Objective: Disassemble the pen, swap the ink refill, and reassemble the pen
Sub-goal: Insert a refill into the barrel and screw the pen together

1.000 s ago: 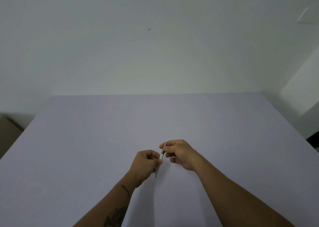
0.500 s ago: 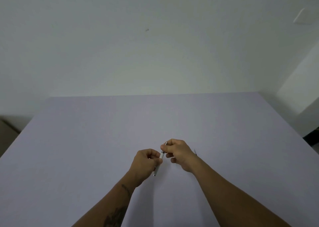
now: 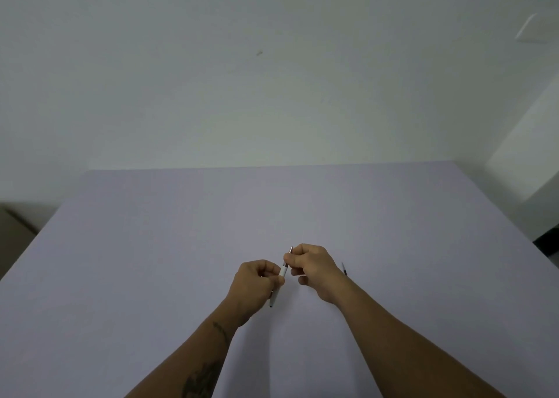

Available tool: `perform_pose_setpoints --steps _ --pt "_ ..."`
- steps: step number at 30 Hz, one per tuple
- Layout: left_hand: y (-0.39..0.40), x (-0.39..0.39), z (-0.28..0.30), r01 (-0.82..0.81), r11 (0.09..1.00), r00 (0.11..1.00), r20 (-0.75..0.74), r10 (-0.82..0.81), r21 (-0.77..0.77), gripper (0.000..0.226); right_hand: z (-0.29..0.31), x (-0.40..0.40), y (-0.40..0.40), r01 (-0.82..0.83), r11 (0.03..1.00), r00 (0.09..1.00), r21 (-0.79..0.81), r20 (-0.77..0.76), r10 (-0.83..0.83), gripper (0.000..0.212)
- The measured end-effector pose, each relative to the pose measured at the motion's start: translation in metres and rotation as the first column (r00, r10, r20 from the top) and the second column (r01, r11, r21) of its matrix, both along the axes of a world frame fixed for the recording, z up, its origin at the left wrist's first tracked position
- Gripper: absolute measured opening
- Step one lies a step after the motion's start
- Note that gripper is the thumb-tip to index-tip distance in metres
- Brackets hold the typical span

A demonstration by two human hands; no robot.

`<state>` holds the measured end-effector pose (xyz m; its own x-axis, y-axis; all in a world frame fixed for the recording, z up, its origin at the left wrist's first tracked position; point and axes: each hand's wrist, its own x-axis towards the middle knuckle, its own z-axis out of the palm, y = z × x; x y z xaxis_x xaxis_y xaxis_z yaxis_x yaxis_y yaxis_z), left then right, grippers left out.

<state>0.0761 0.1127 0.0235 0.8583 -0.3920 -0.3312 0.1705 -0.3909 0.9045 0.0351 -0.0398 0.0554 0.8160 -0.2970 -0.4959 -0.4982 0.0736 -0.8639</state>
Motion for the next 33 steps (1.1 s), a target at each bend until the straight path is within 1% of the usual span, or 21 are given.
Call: perform_pose_setpoints --steps 2,3,7,12,15,18,19,21,24,26,30,33 --pt "0.000 0.000 0.000 -0.001 1.000 1.000 0.001 0.001 0.005 0.005 0.003 -0.001 -0.003 -0.015 0.995 1.000 0.099 -0.011 0.016 0.008" --pt "0.000 -0.001 0.000 0.000 1.000 1.000 0.002 0.000 0.004 0.005 0.004 -0.002 -0.005 -0.024 0.992 1.000 0.123 -0.016 0.027 0.010" --pt "-0.003 -0.005 -0.001 0.003 1.000 1.000 -0.001 -0.003 -0.007 0.004 0.004 -0.004 -0.007 -0.030 0.996 0.999 0.083 -0.010 0.031 0.010" --pt "-0.008 -0.009 0.001 0.003 1.000 1.000 0.025 -0.003 0.005 0.003 0.000 -0.005 -0.006 0.043 0.997 0.999 0.065 -0.001 -0.043 0.028" --pt "-0.010 -0.011 0.001 -0.001 1.000 0.999 0.034 0.000 0.016 0.004 -0.001 -0.007 -0.007 0.047 0.997 0.999 0.068 -0.005 -0.047 0.026" --pt "-0.010 -0.011 0.002 -0.003 1.000 1.000 0.030 0.003 0.014 0.003 0.002 -0.010 -0.007 0.004 0.989 1.000 0.148 -0.024 -0.001 0.011" --pt "-0.010 -0.011 0.002 -0.002 1.000 1.000 0.028 0.002 0.012 0.003 0.002 -0.011 -0.007 -0.011 0.982 1.000 0.191 -0.026 0.016 0.010" --pt "-0.010 -0.012 0.003 -0.001 1.000 1.000 0.028 0.000 0.008 0.003 0.002 -0.012 -0.009 -0.032 0.966 0.999 0.258 -0.022 0.039 0.016" --pt "-0.010 -0.013 0.003 -0.011 1.000 1.000 0.024 0.011 -0.004 0.004 0.002 -0.014 -0.011 -0.032 0.956 0.999 0.291 -0.007 0.035 0.020" --pt "-0.009 -0.014 0.003 -0.012 1.000 1.000 0.019 0.012 -0.009 0.004 0.002 -0.016 -0.012 -0.020 0.964 1.000 0.264 -0.004 0.022 0.020" --pt "-0.009 -0.016 0.001 -0.004 1.000 1.000 0.020 0.004 -0.004 0.004 0.001 -0.016 -0.008 0.008 0.992 1.000 0.122 -0.006 -0.007 0.014" --pt "-0.010 -0.017 0.000 0.000 1.000 1.000 0.025 0.000 0.008 0.004 -0.001 -0.014 -0.006 0.047 0.997 0.999 0.060 -0.001 -0.047 0.024"
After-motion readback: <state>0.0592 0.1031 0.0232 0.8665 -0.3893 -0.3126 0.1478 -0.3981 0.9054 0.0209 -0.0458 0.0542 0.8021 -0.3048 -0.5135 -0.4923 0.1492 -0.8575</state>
